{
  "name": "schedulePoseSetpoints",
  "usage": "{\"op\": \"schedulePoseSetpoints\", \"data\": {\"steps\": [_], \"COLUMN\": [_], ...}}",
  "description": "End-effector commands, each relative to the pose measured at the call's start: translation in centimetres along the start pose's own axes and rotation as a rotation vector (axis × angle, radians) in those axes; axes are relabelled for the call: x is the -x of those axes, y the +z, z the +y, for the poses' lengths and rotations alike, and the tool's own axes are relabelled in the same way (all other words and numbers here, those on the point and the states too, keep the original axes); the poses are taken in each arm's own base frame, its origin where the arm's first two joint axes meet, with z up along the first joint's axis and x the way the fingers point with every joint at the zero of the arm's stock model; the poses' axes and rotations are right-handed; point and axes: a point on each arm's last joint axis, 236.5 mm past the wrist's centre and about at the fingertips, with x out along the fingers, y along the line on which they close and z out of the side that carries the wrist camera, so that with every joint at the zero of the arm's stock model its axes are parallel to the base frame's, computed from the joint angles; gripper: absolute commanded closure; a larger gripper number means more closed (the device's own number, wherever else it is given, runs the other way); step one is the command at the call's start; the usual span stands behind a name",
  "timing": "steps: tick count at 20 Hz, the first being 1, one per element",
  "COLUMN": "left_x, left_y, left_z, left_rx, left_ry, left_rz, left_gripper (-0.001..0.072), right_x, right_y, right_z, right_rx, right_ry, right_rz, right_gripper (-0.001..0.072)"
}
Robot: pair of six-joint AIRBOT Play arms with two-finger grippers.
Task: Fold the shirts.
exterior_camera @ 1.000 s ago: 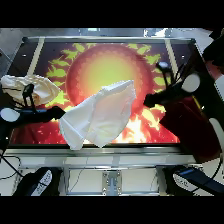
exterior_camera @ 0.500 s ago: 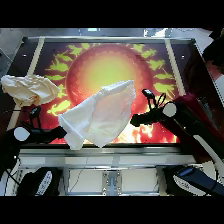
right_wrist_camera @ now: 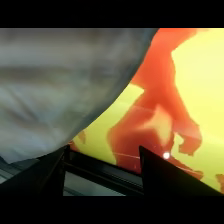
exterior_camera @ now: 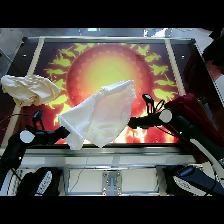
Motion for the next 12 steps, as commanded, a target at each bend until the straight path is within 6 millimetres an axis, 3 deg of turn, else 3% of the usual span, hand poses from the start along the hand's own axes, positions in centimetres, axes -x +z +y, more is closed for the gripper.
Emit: {"op": "schedulePoseSetpoints", "data": {"steps": [1, 5, 10, 12], "left_x": [-0.2, -0.2, -0.2, -0.2], "left_y": [0.4, 0.9, 1.3, 1.5], "left_z": [0.0, 0.0, -0.1, -0.5], "left_rx": [0.006, 0.008, 0.011, 0.017], "left_ry": [-0.001, -0.004, -0.007, -0.021], "left_rz": [-0.016, -0.035, -0.056, -0.062], "left_gripper": [0.0212, 0.0212, 0.0212, 0.0213], "right_x": [-2.7, -4.4, -7.5, -8.2], "right_y": [-1.9, -2.3, -5.3, -5.3], "right_z": [0.6, 4.1, 5.5, 6.2], "right_rx": [-0.259, -0.383, -0.453, -0.469], "right_ry": [0.124, 0.311, 0.309, 0.304], "right_rz": [0.008, 0.041, 0.142, 0.121], "right_gripper": [0.0223, 0.0223, 0.0223, 0.0223]}}
